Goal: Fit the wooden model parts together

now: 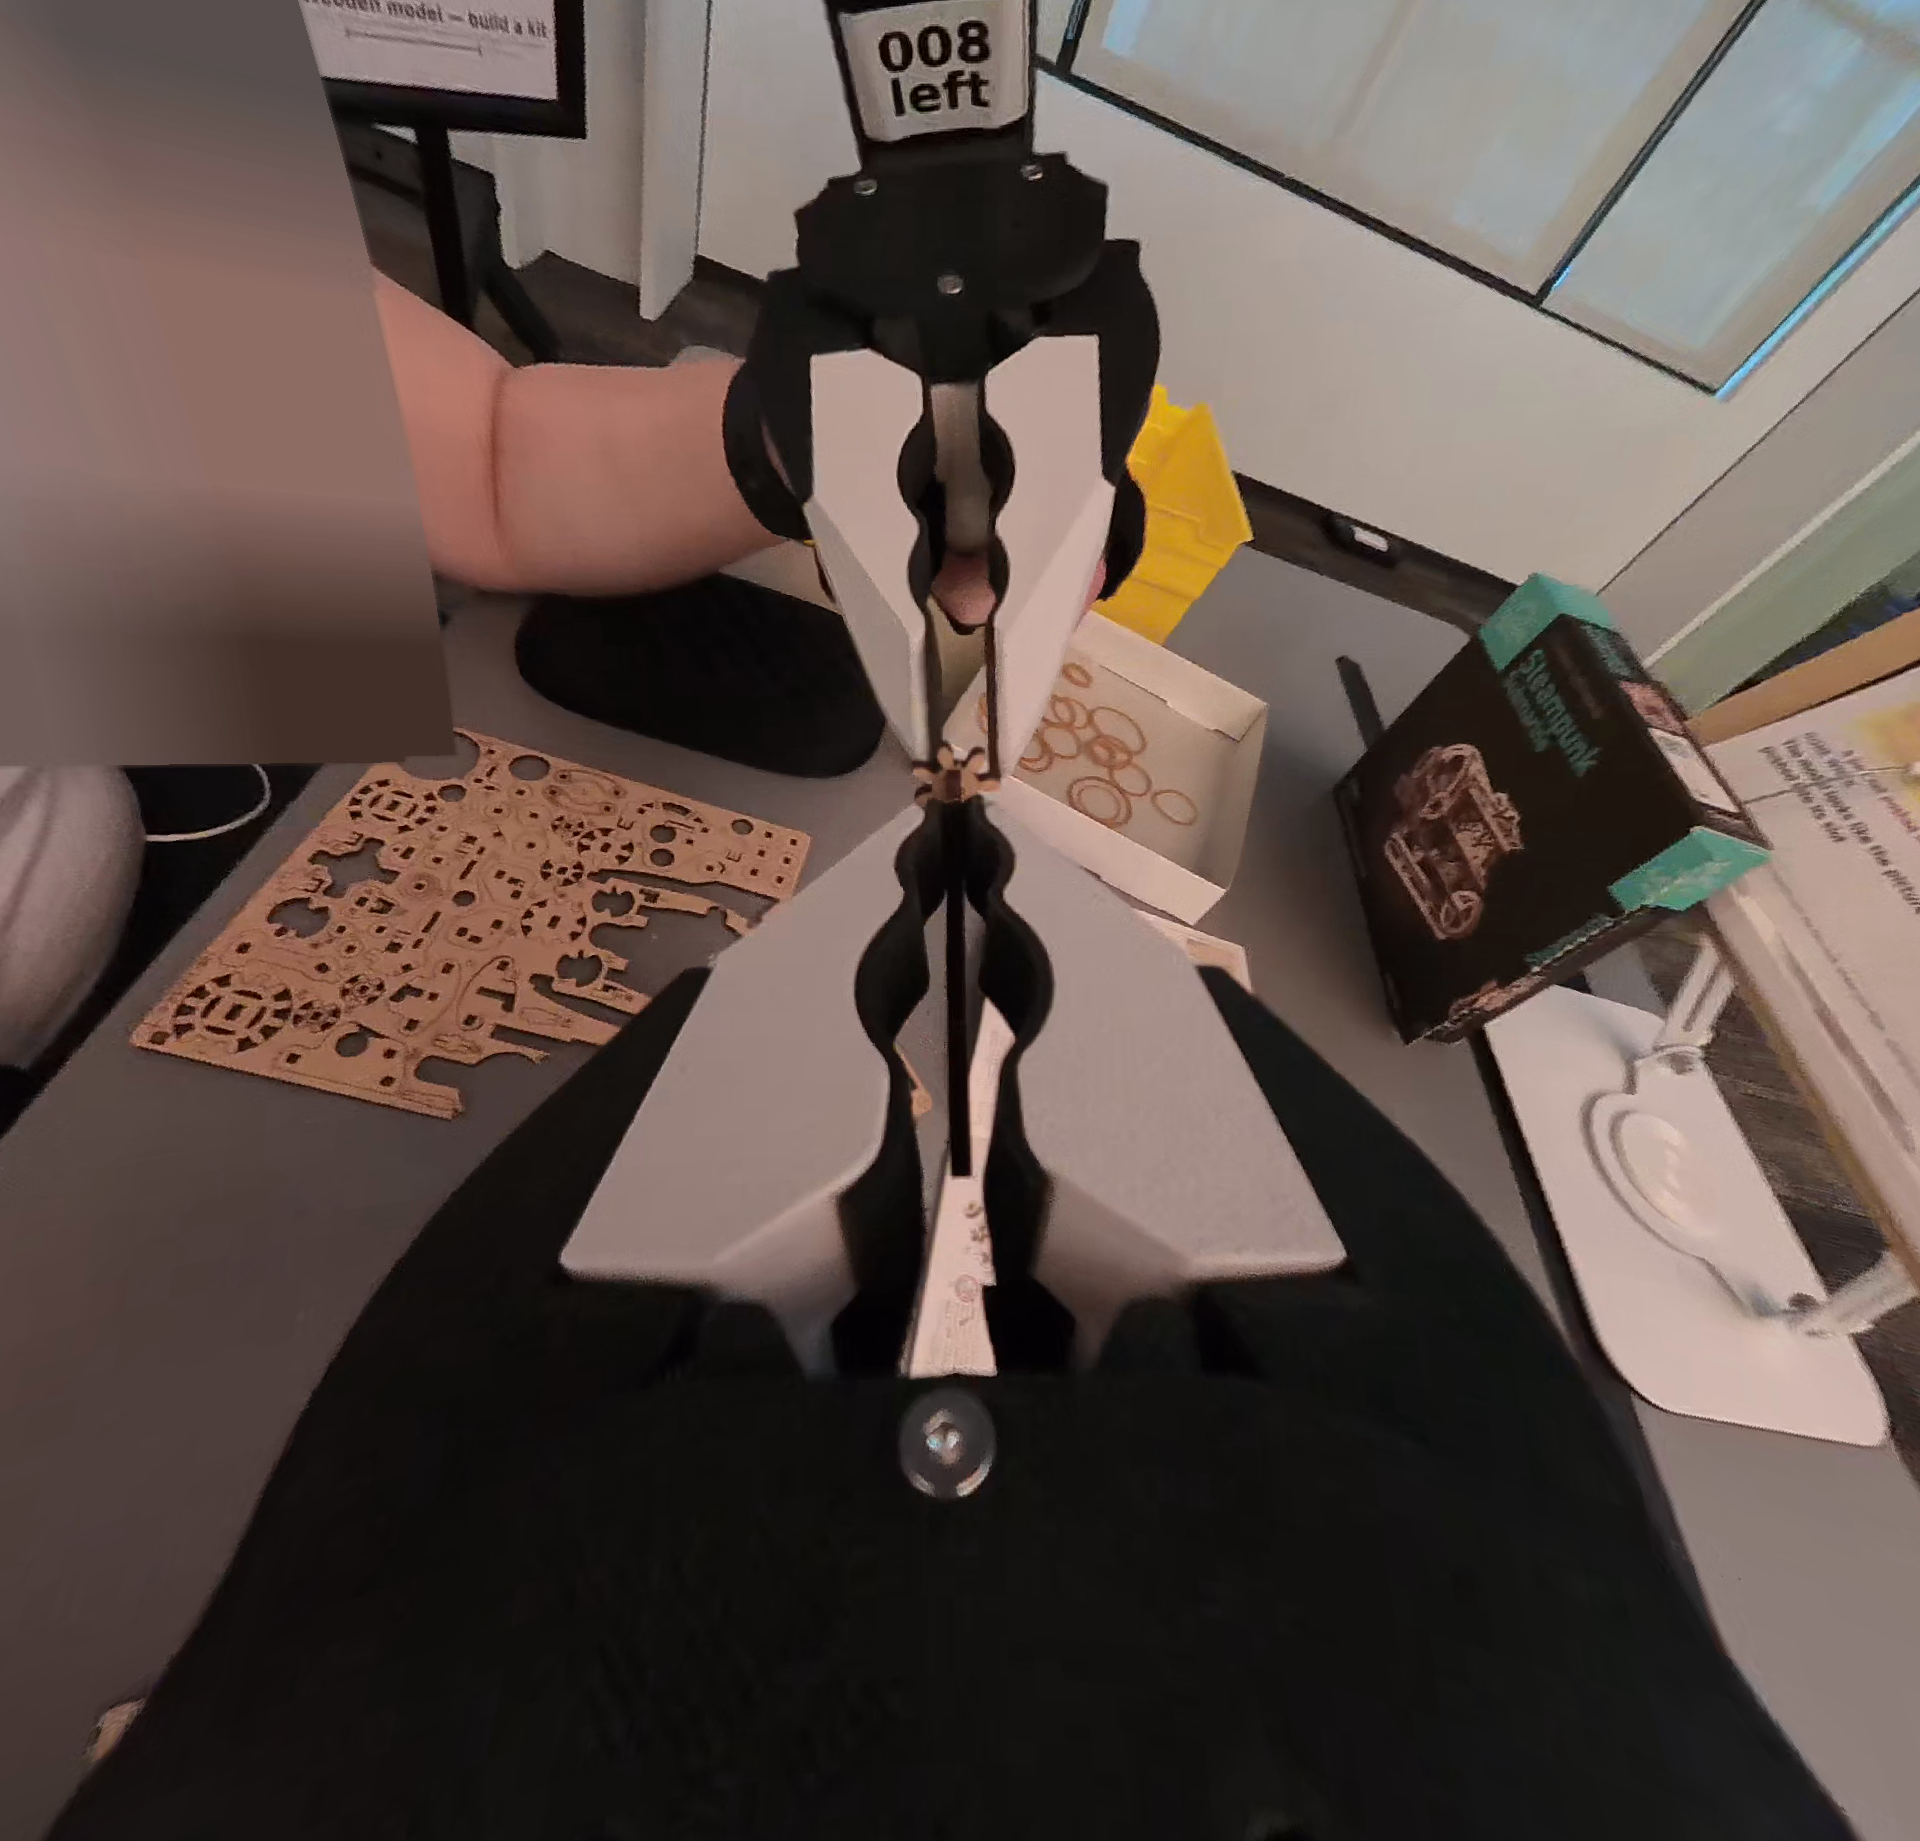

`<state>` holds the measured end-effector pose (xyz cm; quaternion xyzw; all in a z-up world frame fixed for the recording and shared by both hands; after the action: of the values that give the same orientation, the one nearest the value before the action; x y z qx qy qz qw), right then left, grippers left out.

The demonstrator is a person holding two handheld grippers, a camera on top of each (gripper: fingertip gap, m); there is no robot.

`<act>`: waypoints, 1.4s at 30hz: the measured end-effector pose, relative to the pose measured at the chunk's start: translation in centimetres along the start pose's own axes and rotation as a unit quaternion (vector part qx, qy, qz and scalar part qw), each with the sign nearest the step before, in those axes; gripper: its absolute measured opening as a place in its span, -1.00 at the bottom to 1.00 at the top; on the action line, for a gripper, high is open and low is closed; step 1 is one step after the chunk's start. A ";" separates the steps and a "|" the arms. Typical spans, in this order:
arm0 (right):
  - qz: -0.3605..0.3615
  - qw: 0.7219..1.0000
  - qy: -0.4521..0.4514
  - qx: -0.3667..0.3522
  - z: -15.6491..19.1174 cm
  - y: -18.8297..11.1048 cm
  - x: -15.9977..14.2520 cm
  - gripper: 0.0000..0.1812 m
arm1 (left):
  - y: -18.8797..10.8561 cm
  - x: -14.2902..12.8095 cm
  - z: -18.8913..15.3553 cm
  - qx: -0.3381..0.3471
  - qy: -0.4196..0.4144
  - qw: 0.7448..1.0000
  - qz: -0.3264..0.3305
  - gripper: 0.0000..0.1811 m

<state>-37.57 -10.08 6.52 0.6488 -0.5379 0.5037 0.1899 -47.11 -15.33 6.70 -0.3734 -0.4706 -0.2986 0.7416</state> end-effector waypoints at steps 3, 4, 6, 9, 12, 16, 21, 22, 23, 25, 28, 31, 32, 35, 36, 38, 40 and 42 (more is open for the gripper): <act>-0.019 1.000 -0.006 -0.007 0.0 -0.4 0.4 -0.98 | -0.1 0.4 -0.1 -0.003 -0.003 1.000 -0.023 -0.95; -0.020 1.000 -0.008 -0.009 0.0 -0.4 0.5 -0.98 | -0.1 0.5 -0.1 -0.003 -0.004 1.000 -0.026 -0.95; -0.021 1.000 -0.012 -0.011 0.0 -0.4 0.5 -0.98 | -0.1 0.5 -0.2 -0.008 -0.007 1.000 -0.028 -0.96; -0.022 1.000 -0.011 -0.011 0.0 -0.4 0.5 -0.98 | -0.1 0.5 -0.2 -0.010 -0.003 1.000 -0.029 -0.98; -0.016 1.000 -0.011 -0.007 0.1 -0.3 0.5 -0.98 | -0.1 0.4 -0.4 -0.011 0.002 1.000 -0.023 -0.98; 0.007 1.000 -0.017 0.001 0.4 -0.2 0.3 -0.98 | 0.2 0.1 -0.7 -0.018 0.000 1.000 -0.009 -0.99; 0.041 0.999 -0.030 0.013 1.1 0.8 -0.1 -0.99 | 0.3 0.1 -1.0 -0.028 -0.001 1.000 0.000 -0.99; 0.040 0.999 -0.034 0.008 0.9 0.9 -0.2 -0.99 | 0.3 0.1 -0.9 -0.023 0.004 1.000 0.002 -0.99; 0.031 0.999 -0.026 0.009 0.7 0.9 -0.2 -0.98 | 0.2 0.1 -0.8 -0.021 0.001 1.000 0.001 -0.99; 0.008 1.000 -0.007 0.018 0.5 0.8 -0.2 -0.98 | 0.1 0.2 -0.7 -0.024 0.001 1.000 0.001 -0.98; 0.020 1.000 -0.010 0.015 0.5 1.1 -0.4 -0.98 | 0.1 0.0 -0.8 -0.017 0.020 1.000 0.012 -0.99; 0.011 1.000 -0.006 0.010 0.4 0.9 -0.3 -0.98 | 0.0 0.1 -0.7 -0.014 0.026 1.000 0.002 -1.00; 0.008 1.000 -0.006 0.011 0.4 0.9 -0.2 -0.98 | 0.0 0.2 -0.7 -0.015 0.027 1.000 0.001 -1.00; -0.011 1.000 -0.004 0.005 0.3 0.6 0.0 -0.97 | -0.4 0.5 -0.6 -0.006 0.034 0.999 -0.011 -1.00; -0.020 1.000 0.002 0.005 0.2 0.5 0.1 -0.97 | -0.6 0.8 -0.5 -0.004 0.030 0.999 -0.023 -1.00; -0.037 0.999 0.008 0.000 -0.1 0.0 0.2 -0.92 | -1.3 1.4 0.0 0.001 0.017 0.998 -0.057 -1.00; -0.074 0.997 0.014 -0.008 -0.4 -0.5 0.5 -0.85 | -2.0 1.9 0.4 0.003 0.000 0.996 -0.090 -1.00; -0.107 0.994 0.022 -0.009 -0.6 -0.8 0.9 -0.83 | -2.4 2.1 0.6 -0.002 -0.015 0.994 -0.110 -1.00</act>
<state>-37.20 -9.82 7.79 0.6896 -0.4655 0.4895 0.2609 -48.50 -16.27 9.46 -0.3254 -0.5195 -0.3736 0.6962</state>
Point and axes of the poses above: each gripper's, where its closed fingertips meet, y out along the fingers, x out of its top, z = x × y across the jaws, the point moved 6 cm from there along -y, back along the fingers, and after that the axes turned 7 degrees about -y, right-handed, at the moved point
